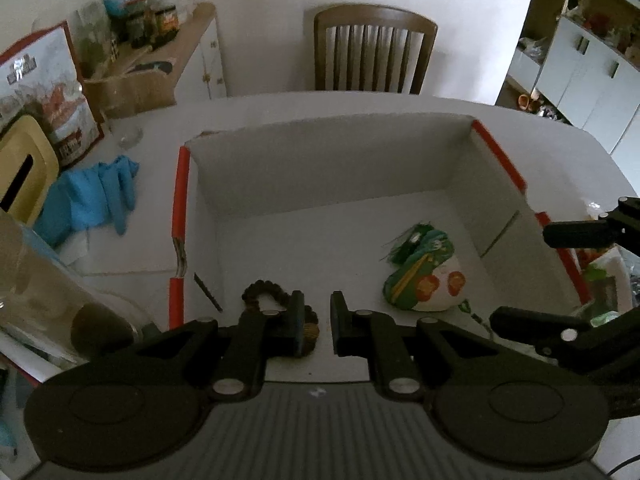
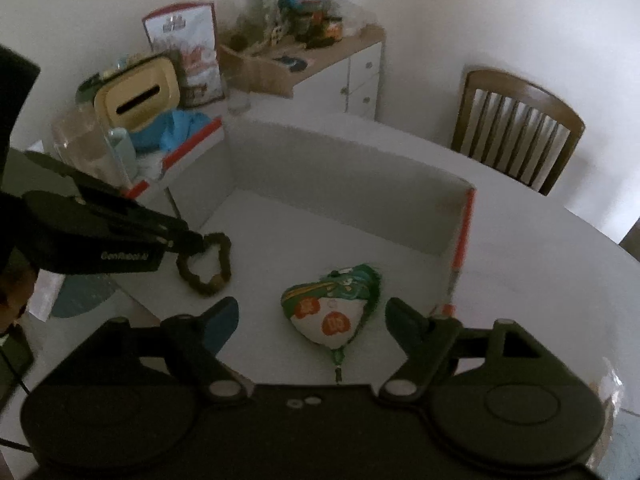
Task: Organize objects
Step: 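Open right gripper dropping the plush while left releases the bracelet into the box, then withdraw both grippers from the box back to the pile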
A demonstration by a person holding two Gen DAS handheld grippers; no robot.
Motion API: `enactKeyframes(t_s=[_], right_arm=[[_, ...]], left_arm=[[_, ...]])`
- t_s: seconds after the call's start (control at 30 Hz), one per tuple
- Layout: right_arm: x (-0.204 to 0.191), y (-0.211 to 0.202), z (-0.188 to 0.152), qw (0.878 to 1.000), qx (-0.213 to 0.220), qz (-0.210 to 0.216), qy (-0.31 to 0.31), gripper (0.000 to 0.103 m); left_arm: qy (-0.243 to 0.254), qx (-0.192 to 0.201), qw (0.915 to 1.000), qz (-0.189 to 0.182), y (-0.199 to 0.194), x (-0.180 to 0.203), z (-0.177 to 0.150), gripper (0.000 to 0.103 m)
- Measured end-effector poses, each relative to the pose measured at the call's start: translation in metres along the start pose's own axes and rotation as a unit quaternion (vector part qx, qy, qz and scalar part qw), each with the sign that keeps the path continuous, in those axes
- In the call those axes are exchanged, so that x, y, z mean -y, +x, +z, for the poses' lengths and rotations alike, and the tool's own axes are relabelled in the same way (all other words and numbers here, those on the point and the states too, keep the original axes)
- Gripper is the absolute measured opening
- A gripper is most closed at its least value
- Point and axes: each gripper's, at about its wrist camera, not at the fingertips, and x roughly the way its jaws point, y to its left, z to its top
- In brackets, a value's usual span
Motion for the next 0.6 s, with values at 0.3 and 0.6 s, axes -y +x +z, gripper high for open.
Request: enactKeyframes(t_s=[0.3, 0.6], right_arm=[[0.008, -0.046, -0.014, 0.999, 0.042, 0.0, 0.018, 0.086], [0.021, -0.086, -0.038, 0.996, 0.08, -0.008, 0.035, 0.092]], left_arm=[[-0.004, 0.028, 0.9994, -0.02, -0.028, 0.02, -0.006, 0.013], [-0.002, 0.049, 0.9977, -0.048, -0.051, 0.052, -0.013, 0.016]])
